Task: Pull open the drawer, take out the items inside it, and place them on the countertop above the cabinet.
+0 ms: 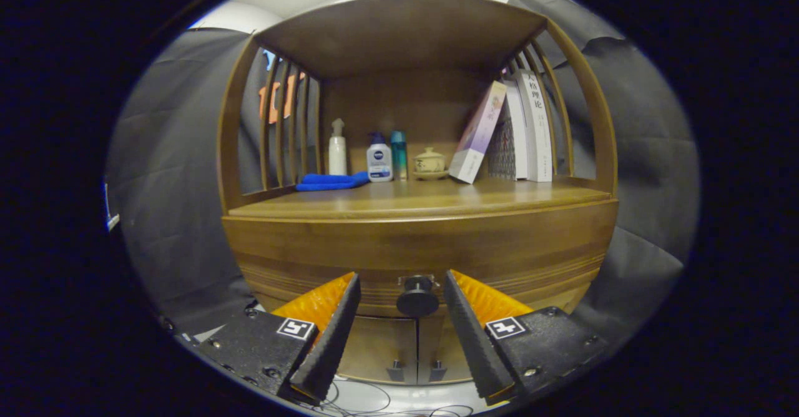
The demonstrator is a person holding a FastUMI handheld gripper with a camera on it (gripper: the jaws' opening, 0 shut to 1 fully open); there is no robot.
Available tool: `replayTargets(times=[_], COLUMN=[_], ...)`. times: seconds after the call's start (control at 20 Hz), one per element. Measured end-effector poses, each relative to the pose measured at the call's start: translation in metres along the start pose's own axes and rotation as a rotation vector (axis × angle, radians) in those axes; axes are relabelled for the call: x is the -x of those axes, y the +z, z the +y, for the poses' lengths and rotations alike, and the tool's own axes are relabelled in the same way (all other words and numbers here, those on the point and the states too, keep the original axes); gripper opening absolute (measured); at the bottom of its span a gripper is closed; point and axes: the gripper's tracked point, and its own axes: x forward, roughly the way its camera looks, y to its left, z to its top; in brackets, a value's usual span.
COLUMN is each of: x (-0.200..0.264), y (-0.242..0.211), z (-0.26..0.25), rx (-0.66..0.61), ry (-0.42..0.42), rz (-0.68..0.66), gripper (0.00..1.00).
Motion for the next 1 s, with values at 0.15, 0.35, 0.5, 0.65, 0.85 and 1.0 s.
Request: replayTargets(times=[0.15, 0.35, 0.5, 0.65, 0.85, 1.0], x=[-0.012, -0.026, -0.026, -0.024, -0.005, 0.015], y=[-0.013, -0.018, -0.018, -0.019, -0.021, -0.027], z=[-0.009, -0.01, -0.01, -0.011, -0.01, -0.01], rx=[-0.01, -0.055, -0.043, -0.041, -0.028, -0.029], ry=[-0.031, -0.024, -0.04, -0.034, -0.033, -0.028], rz=[0.021, 0.028, 0.022, 0.038, 0.033, 0.038], gripper=[0.75, 0.59, 0.47, 0.39, 0.34, 0.33])
